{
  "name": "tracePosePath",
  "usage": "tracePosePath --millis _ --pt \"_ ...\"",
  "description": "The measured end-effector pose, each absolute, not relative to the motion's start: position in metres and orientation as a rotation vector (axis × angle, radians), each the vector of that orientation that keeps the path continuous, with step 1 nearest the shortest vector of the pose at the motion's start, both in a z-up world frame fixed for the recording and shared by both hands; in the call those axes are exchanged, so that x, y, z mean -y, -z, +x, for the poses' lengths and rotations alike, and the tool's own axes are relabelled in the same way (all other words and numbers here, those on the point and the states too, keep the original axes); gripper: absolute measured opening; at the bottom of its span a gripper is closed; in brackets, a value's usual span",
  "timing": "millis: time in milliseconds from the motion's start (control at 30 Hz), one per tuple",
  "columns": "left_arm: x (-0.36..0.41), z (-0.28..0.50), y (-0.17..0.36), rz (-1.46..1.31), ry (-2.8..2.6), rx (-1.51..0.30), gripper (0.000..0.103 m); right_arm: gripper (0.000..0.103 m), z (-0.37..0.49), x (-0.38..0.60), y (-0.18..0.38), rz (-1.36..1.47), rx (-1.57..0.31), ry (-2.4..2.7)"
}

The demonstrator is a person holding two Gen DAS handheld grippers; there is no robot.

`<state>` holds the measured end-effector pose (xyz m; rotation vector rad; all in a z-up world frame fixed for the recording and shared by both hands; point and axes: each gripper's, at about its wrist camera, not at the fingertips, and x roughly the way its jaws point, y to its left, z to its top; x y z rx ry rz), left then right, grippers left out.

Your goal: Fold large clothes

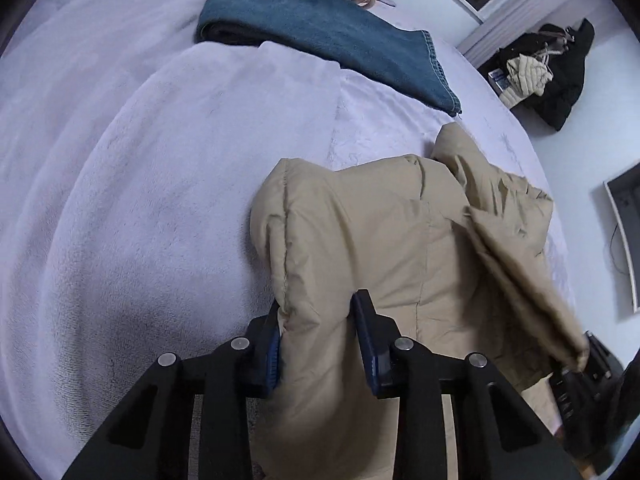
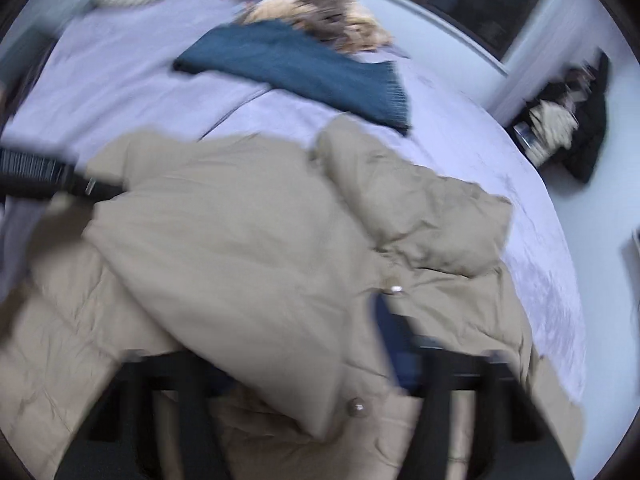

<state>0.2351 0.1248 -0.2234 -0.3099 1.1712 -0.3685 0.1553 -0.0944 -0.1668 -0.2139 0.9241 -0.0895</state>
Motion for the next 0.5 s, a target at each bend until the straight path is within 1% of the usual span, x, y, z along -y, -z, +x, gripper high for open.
tracePosePath --millis 67,133,267,333,367,400,433,500 --pt "-0.117 0.234 0.221 -0.239 0.352 -1.151 0.034 0.006 0.145 0.130 0.161 -0.017 -0.916 0.117" --pt "-0.115 0.233 0.221 -0.210 0.344 -1.139 0.034 0.006 0.130 0.171 0.167 0.205 -0.932 0.154" --pt "-0.107 0.233 0.224 -0.146 0.318 -1.129 0.035 0.007 0.109 0.229 0.206 0.602 -1.013 0.191" --pt "-0.103 0.232 0.221 -0.102 0.292 -1.121 0.036 0.010 0.098 0.251 0.224 0.782 -1.043 0.189" --pt "-0.102 0.231 0.217 -0.079 0.279 -1.118 0.038 0.014 0.092 0.259 0.226 0.833 -1.041 0.192" --pt "-0.101 0.229 0.211 -0.053 0.264 -1.107 0.044 0.021 0.086 0.264 0.224 0.850 -1.041 0.202" --pt "-0.103 0.226 0.202 -0.029 0.251 -1.080 0.048 0.027 0.080 0.269 0.219 0.844 -1.039 0.214" --pt "-0.111 0.217 0.181 -0.006 0.248 -1.010 0.049 0.028 0.069 0.276 0.203 0.815 -1.014 0.235"
